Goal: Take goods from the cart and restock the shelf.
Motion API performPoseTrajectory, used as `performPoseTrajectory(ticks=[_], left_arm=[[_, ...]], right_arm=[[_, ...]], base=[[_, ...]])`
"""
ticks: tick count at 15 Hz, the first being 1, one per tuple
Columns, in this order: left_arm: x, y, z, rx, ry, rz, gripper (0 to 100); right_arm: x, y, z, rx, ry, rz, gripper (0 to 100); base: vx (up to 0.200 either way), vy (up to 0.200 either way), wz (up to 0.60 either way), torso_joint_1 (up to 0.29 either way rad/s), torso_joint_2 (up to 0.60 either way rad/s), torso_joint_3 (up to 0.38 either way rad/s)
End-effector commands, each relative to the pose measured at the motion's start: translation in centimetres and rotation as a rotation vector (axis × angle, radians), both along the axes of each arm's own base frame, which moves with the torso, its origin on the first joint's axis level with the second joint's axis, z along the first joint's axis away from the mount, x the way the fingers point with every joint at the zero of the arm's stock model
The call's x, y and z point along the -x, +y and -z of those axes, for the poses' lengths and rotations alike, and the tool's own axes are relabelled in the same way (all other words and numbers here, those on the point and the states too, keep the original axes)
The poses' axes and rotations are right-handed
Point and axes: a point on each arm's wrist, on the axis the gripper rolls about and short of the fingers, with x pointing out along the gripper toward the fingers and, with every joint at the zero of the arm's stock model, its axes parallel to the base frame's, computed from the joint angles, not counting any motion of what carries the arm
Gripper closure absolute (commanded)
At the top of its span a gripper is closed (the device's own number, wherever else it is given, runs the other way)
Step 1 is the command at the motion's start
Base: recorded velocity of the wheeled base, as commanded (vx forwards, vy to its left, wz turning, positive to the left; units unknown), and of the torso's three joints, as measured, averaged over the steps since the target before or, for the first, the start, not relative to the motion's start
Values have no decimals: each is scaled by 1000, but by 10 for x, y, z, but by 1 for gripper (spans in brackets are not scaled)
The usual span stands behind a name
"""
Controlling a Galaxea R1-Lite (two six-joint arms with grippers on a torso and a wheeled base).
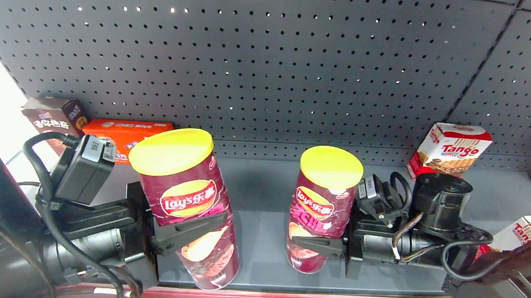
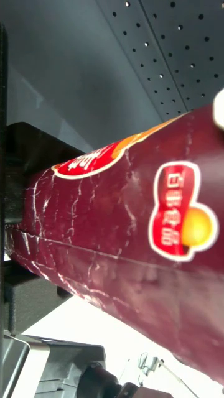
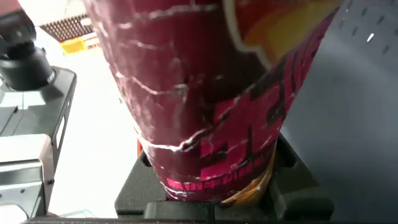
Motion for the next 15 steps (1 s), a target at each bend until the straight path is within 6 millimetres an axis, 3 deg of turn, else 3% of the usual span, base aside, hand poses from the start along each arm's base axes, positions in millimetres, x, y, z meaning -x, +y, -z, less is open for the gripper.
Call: performPoseTrajectory(ticks=[1,4,5,11,15], left_arm=[[0,0,0,0,2,0,100],[0,0,0,0,2,0,100],[0,0,1,0,5,0,100],[3,2,7,-12,27,0,100],[4,2,4,-6,13,0,100]], right_arm=[[-4,3,13,22,32,-1,100],[-7,3,19,38,25,1,100],[-7,3,19,40,13,-1,0],[4,-16,-1,15,-28,33,0],[34,-45,-35,-33,-105,76,0]], base=[[0,0,0,0,0,0],[0,0,0,0,0,0],[0,0,0,0,0,0],[0,0,0,0,0,0],[0,0,0,0,0,0]])
